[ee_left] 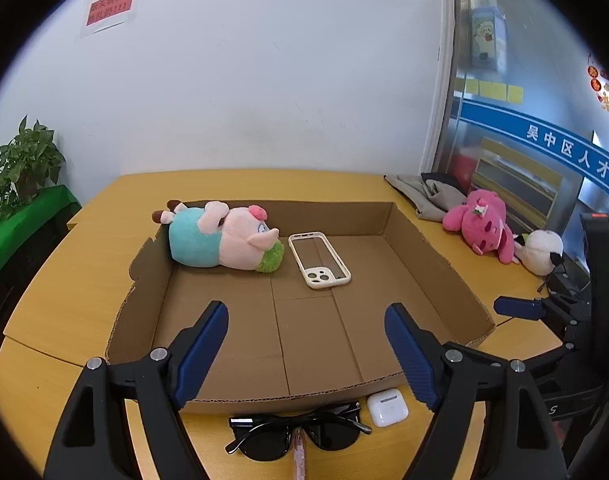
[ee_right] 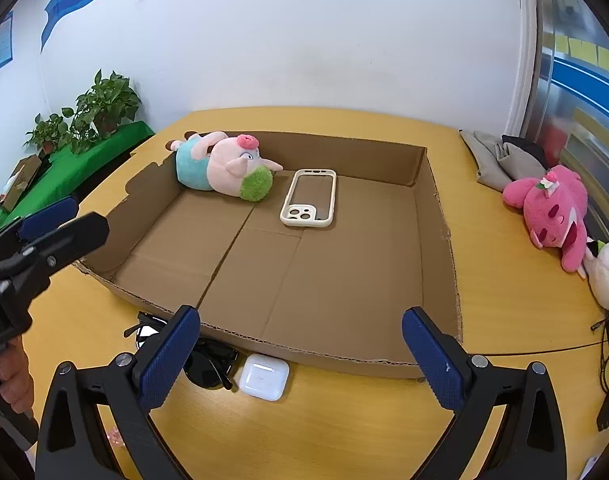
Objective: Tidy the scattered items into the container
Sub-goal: 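Move the left gripper down to the pink wand and close on it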
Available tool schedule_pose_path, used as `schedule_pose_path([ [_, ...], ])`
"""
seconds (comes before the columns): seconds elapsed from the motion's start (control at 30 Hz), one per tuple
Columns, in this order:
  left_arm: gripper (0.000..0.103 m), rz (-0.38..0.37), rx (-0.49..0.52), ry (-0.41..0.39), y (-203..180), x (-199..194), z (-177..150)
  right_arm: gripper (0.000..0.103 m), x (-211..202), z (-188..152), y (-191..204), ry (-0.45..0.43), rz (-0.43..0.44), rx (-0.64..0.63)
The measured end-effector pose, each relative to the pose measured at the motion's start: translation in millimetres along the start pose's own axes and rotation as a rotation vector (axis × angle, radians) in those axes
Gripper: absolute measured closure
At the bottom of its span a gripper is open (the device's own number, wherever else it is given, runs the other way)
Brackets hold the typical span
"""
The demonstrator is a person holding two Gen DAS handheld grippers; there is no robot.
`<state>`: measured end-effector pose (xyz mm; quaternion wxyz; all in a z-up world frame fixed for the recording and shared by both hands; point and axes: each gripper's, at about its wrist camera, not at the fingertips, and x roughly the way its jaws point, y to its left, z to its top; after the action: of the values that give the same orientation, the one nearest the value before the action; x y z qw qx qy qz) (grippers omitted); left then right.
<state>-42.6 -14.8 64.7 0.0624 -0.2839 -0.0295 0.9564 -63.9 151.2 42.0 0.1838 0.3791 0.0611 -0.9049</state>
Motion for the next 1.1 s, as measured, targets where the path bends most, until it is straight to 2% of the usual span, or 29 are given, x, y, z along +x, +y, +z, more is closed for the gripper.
schedule_pose_path([
  [0.4, 0.022, -0.003, -0.009, 0.043, -3.3, 14.8, -4.5, 0.0, 12.0, -4.8, -5.5, 0.026, -0.004, 0.001],
  [0.7, 0.022, 0.017, -0.011, 0.091, 6.5, 17.6, -20.0, 0.0, 22.5, -17.0, -10.5, 0.064, 0.026, 0.025],
  [0.9, 0.022, 0.02, 0.02, 0.168, 18.3, 9.6, -56.3, 0.0, 36.9, -40.4, -5.8, 0.135, 0.079, 0.032],
  [1.1, 0.022, 0.02, 0.042, 0.305, 26.2, -4.7, -112.7, 0.001, 54.7, -67.3, 13.4, 0.228, 0.159, 0.031],
])
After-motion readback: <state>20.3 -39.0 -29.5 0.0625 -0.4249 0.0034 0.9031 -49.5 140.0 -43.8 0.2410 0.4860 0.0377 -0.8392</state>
